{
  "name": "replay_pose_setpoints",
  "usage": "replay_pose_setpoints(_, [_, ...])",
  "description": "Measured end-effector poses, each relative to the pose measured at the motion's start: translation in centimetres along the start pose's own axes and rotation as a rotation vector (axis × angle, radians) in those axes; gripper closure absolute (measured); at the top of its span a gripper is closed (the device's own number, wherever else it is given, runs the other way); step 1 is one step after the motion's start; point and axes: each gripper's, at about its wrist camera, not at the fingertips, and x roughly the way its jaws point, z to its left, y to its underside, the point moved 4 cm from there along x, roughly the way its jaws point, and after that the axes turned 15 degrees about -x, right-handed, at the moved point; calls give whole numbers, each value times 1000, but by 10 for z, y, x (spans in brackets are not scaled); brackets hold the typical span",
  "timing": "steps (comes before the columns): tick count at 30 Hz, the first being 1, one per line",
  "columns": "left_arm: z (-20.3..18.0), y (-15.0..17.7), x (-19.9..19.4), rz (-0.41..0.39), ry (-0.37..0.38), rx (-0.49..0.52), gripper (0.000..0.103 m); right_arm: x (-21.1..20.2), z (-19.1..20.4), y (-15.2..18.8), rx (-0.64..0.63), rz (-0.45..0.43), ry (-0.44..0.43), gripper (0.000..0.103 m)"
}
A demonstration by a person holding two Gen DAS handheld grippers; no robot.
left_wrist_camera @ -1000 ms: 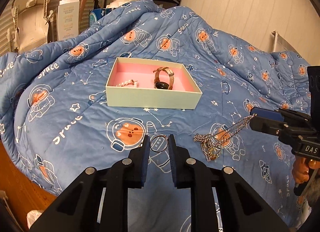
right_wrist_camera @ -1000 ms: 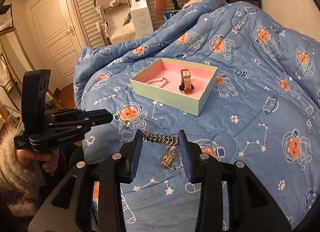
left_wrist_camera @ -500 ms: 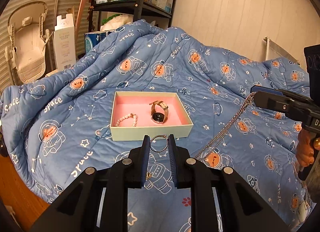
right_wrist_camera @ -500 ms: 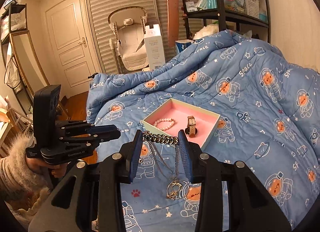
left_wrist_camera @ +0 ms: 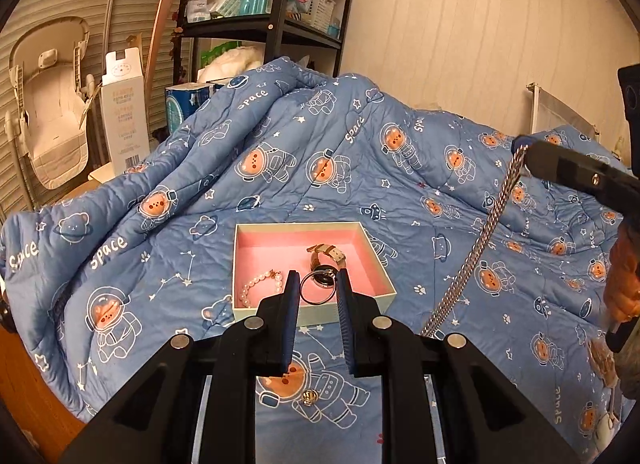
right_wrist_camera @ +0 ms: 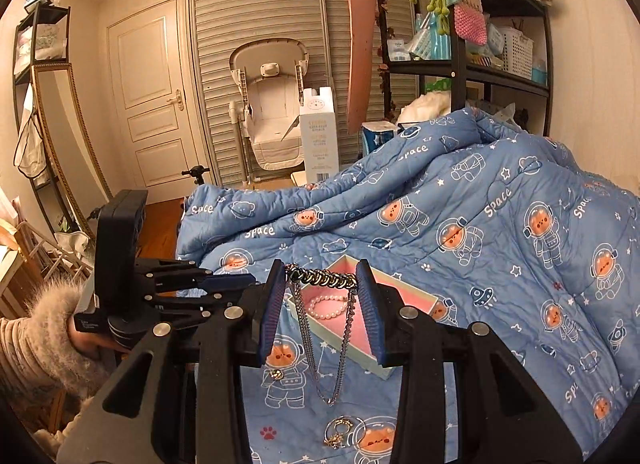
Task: Organize jewelry
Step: 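Carry the ring with the left tool while the right tool lifts the chain over the box, then release the ring into the box while the right tool lowers and releases the chain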
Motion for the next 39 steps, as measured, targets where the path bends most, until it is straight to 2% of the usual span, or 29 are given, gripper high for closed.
replay_pose_setpoints(8, [1, -13, 26, -9, -41, 52, 85, 37, -33, -24, -3, 2, 70, 66])
replay_pose_setpoints(21, [15, -17, 85, 78, -71, 23, 85, 104, -63, 16, 72, 125, 87, 66])
replay_pose_setpoints(31, [21, 1, 129, 187, -85, 35, 85, 140, -66, 58, 70, 219, 32, 66])
replay_pose_setpoints(39, [27, 8, 156, 269, -52, 33, 85, 173, -56, 91, 2, 334, -67, 66])
